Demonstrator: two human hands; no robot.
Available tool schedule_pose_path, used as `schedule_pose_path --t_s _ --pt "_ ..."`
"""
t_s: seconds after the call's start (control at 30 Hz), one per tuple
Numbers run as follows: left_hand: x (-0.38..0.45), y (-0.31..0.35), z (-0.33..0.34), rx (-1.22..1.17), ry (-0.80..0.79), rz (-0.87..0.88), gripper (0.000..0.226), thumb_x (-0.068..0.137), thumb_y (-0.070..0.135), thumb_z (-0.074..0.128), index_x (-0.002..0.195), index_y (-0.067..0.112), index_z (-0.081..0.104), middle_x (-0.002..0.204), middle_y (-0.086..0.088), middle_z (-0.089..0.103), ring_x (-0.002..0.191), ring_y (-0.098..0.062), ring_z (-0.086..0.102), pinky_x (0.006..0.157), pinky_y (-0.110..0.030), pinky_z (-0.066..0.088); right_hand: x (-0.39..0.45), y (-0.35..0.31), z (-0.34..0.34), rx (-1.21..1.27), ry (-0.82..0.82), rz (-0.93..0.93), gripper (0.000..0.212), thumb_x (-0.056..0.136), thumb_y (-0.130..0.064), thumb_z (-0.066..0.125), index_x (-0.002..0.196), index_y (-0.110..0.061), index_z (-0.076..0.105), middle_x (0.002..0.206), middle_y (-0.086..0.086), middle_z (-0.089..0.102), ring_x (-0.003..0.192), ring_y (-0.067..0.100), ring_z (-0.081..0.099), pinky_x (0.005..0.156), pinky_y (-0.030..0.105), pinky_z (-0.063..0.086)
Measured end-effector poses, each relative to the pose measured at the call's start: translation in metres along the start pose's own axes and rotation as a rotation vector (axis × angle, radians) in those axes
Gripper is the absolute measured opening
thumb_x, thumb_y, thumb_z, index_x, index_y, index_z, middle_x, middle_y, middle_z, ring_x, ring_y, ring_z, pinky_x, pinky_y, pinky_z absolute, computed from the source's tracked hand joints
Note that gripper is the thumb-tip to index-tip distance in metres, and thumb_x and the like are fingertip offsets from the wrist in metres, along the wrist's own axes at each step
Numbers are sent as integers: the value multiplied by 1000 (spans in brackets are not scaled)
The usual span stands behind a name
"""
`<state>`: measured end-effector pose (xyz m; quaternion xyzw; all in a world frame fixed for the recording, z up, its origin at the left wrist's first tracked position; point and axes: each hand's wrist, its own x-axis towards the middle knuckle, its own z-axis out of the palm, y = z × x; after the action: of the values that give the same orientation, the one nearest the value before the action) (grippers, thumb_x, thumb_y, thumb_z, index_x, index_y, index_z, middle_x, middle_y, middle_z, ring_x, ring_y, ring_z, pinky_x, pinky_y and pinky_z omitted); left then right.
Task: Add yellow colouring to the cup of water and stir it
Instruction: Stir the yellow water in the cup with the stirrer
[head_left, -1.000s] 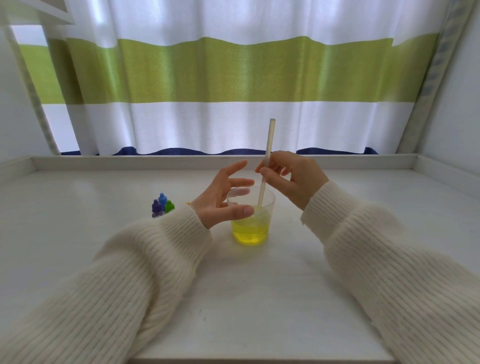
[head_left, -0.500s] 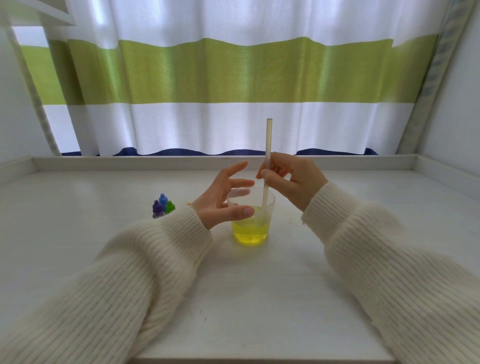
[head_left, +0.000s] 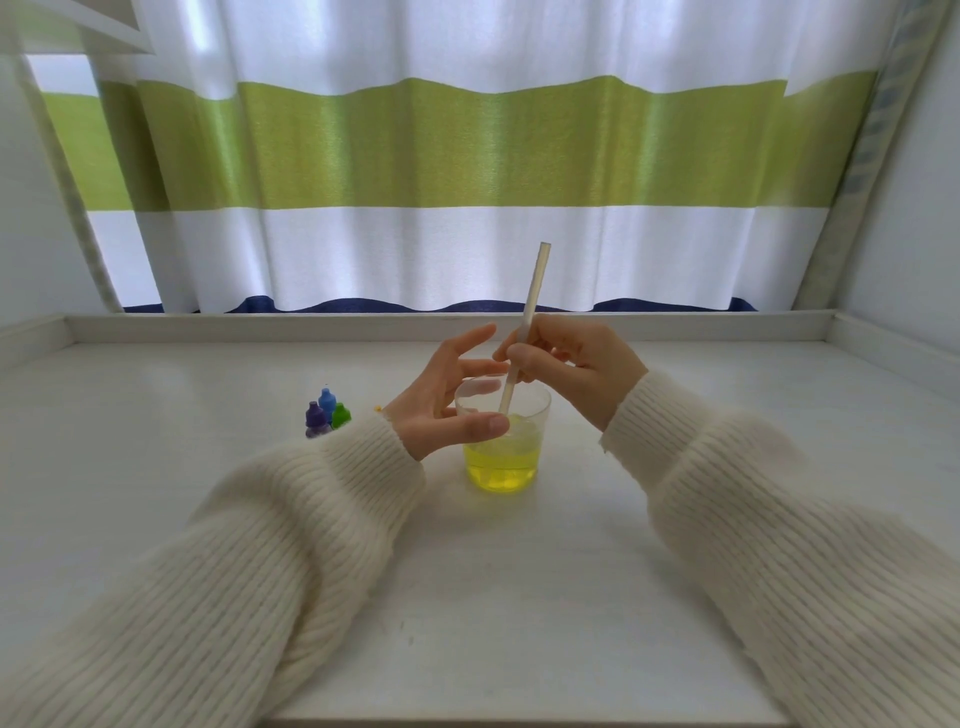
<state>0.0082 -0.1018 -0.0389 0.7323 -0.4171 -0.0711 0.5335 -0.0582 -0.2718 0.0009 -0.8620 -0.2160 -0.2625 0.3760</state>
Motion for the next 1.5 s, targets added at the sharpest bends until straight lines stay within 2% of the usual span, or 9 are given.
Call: schedule_pose_path --t_s 0.07,0.2,0.43,0.57,0.77,0.97,1.17,1.33,1.5 --pt "0 0 0 3 1 -3 80 50 52 75 111 69 26 117 26 45 102 15 49 66 -10 47 0 0 1 5 -9 1 10 87 -20 53 88 -22 63 76 -10 66 71 -1 61 70 17 51" --pt "0 0 0 -6 -1 0 83 50 52 75 114 65 25 119 25 44 107 10 48 74 -16 46 0 0 2 -31 -7 5 11 88 -23 53 92 -26 63 79 -11 66 74 -1 59 71 13 49" --pt "0 1 0 -4 0 -11 82 49 55 76 112 67 26 118 26 45 103 13 49 67 -12 48 2 8 0 -181 38 -2 14 89 -25 51 96 -24 63 77 -16 60 72 -7 54 68 0 40" --pt "-1 3 0 1 -3 -16 84 43 63 75 111 69 26 118 25 46 106 10 49 75 -19 50 4 12 -3 -259 53 -16 12 89 -28 49 94 -28 60 80 -12 61 74 -3 55 65 4 41" --pt "-1 4 0 8 -10 -17 86 44 62 75 113 66 25 120 22 46 110 5 48 85 -28 47 4 14 -6 -263 69 -18 12 85 -33 46 83 -28 58 75 -15 59 72 -3 55 65 10 43" --pt "-2 5 0 8 -11 -21 85 46 58 75 114 65 24 120 22 46 110 5 48 83 -27 46 4 12 -5 -189 60 -1 11 84 -27 48 76 -30 55 70 -16 58 67 -2 55 64 7 44" --pt "-2 6 1 6 -17 -14 88 41 65 74 113 65 24 122 21 45 111 4 47 84 -27 47 3 8 -5 -125 43 16 10 86 -22 51 80 -24 59 71 -12 61 68 1 57 64 5 43" --pt "-2 4 0 15 -16 -18 86 42 65 75 112 67 25 121 23 46 110 6 48 86 -29 47 3 8 -8 -148 21 40 13 87 -26 51 86 -19 62 76 -6 63 71 5 58 63 5 43" --pt "-1 4 0 25 -15 -21 86 42 65 74 112 67 24 120 24 46 109 8 48 85 -28 47 2 6 -9 -171 16 20 9 87 -25 53 86 -20 60 74 -7 62 67 1 56 63 4 42"
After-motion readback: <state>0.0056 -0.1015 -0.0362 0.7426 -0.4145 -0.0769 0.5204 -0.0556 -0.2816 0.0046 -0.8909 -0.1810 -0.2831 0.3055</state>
